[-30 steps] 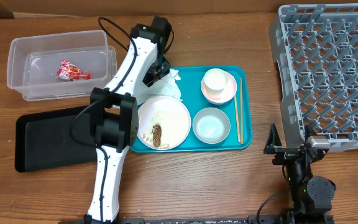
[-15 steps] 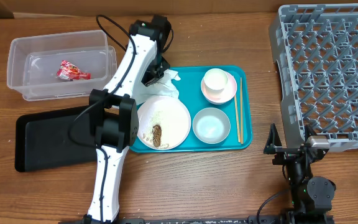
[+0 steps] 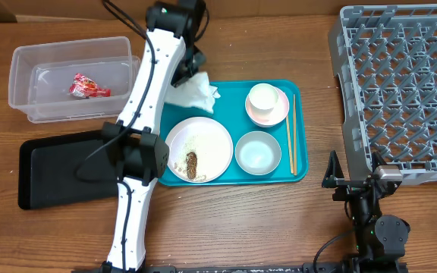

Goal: Sort waste into correct bins and load items into the dishwasher
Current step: 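Carry the white tissue left and release it into the clear bin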

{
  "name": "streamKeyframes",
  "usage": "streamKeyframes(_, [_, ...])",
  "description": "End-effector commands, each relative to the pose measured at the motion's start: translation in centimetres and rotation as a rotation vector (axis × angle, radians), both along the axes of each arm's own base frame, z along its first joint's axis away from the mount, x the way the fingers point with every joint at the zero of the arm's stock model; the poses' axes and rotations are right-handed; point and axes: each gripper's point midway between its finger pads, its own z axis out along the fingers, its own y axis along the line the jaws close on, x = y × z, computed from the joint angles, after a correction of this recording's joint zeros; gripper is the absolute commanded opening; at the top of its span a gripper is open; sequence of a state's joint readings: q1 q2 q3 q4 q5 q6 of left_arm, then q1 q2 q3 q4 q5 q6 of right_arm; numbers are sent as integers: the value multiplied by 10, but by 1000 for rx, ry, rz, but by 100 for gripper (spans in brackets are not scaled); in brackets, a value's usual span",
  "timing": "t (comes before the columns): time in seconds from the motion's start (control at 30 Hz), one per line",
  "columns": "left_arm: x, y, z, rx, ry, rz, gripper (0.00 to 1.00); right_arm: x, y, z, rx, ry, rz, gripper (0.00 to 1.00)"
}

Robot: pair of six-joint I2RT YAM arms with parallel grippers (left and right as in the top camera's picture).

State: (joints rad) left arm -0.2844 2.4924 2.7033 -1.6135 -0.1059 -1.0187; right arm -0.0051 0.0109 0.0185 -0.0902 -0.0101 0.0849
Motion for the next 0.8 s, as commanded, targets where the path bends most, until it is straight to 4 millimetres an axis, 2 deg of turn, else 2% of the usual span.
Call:
streamKeyframes(0.0, [15, 23, 33, -6, -105, 55, 4, 0, -2, -2, -4, -4, -11, 100])
streamKeyframes(0.13, [24, 54, 57, -18, -181, 119, 4, 0, -2, -2, -4, -3, -11, 100])
streamKeyframes(0.2, [30, 82, 68, 5, -221, 174, 4, 0, -2, -2, -4, -4, -11, 100])
streamKeyframes(0.4, [31, 163, 73, 80, -241, 326, 4, 0, -2, -2, -4, -3, -11, 100])
streamKeyframes(0.53, [28, 203, 74, 89, -249, 404, 4, 0, -2, -2, -4, -4, -11, 100])
streamKeyframes(0.57, [28, 213, 75, 91, -254, 424, 8, 0, -2, -2, -4, -3, -11, 100])
streamKeyframes(0.63, [26, 229, 72, 94, -248, 455, 36, 0, -2, -2, -4, -3, -11, 100])
streamKeyframes(0.67, [24, 236, 71, 95, -245, 468, 59, 0, -2, -2, -4, -3, -11, 100])
streamKeyframes(0.7, [22, 244, 68, 91, -233, 484, 88, 0, -2, -2, -4, -3, -11, 100])
streamKeyframes(0.77, [18, 250, 64, 91, -215, 479, 96, 0, -2, -2, -4, -3, -11, 100])
